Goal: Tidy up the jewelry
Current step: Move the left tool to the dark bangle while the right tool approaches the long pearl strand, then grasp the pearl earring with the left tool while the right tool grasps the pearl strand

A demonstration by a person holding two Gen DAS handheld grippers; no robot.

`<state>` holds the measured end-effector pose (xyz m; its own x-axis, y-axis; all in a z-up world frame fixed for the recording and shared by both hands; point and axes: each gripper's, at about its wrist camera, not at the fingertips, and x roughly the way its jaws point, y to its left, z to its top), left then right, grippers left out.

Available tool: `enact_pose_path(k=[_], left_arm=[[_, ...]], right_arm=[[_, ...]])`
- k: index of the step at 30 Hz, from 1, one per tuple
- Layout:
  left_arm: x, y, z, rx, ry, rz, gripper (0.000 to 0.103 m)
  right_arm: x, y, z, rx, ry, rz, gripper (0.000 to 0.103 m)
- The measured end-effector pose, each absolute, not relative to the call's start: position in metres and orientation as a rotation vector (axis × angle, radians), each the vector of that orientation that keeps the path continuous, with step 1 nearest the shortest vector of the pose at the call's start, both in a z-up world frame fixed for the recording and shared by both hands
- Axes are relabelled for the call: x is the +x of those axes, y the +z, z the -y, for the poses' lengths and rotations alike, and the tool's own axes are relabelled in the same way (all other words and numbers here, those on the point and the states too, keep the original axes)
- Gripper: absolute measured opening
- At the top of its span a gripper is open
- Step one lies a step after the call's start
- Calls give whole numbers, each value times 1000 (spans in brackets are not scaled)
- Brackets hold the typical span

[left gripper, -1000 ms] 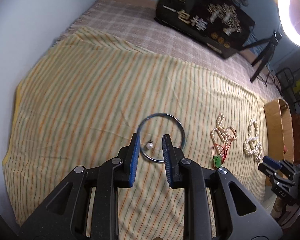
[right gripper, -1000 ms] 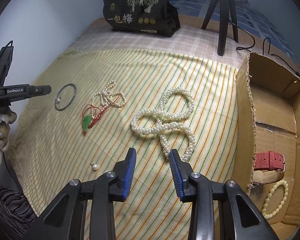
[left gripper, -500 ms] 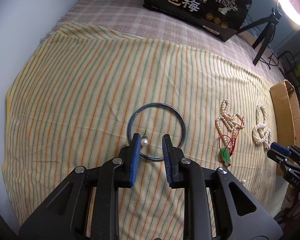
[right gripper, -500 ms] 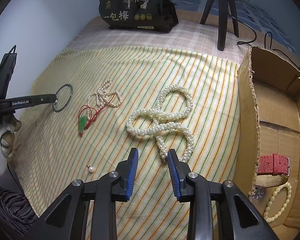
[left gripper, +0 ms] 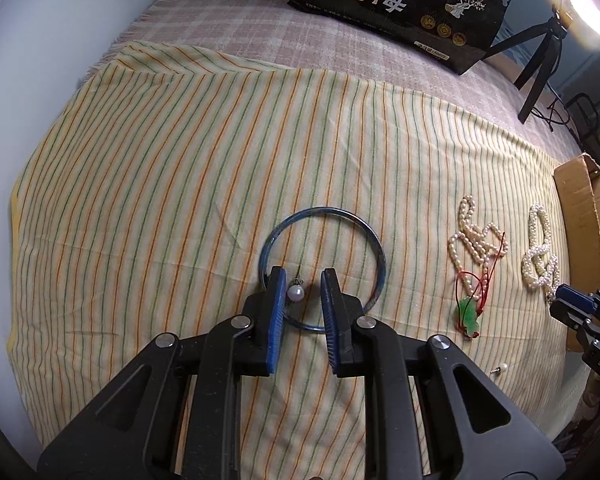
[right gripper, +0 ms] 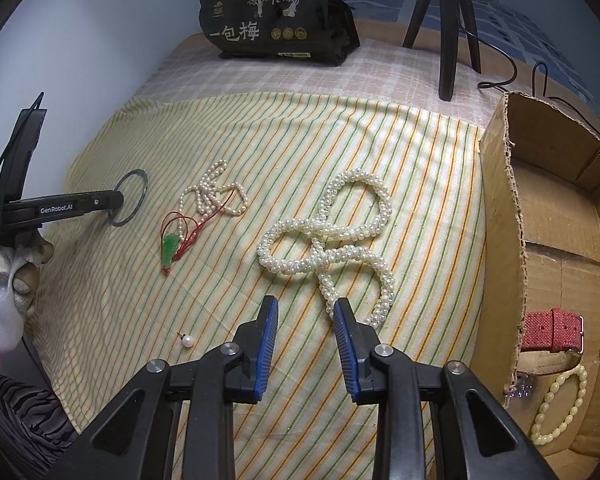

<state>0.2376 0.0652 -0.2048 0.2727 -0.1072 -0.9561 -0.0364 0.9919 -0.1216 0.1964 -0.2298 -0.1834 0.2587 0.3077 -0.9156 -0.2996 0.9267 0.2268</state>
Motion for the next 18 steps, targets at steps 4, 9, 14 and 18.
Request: enact_pose_path(k=[4, 9, 14, 18], left_arm=[[239, -212, -63, -100, -48, -1302, 16], [241, -218, -63, -82, -36, -1296, 7], [241, -221, -61, -51, -30, -1285, 7], [241, -221, -58, -42, -27, -1279, 6]], right_arm=[[198, -187, 229, 6, 410, -1249, 28], [201, -191, 226, -5, 405, -1254, 27], [206, -200, 225, -30, 381, -1265, 27], [208, -207, 216, -116, 372, -1260, 22]])
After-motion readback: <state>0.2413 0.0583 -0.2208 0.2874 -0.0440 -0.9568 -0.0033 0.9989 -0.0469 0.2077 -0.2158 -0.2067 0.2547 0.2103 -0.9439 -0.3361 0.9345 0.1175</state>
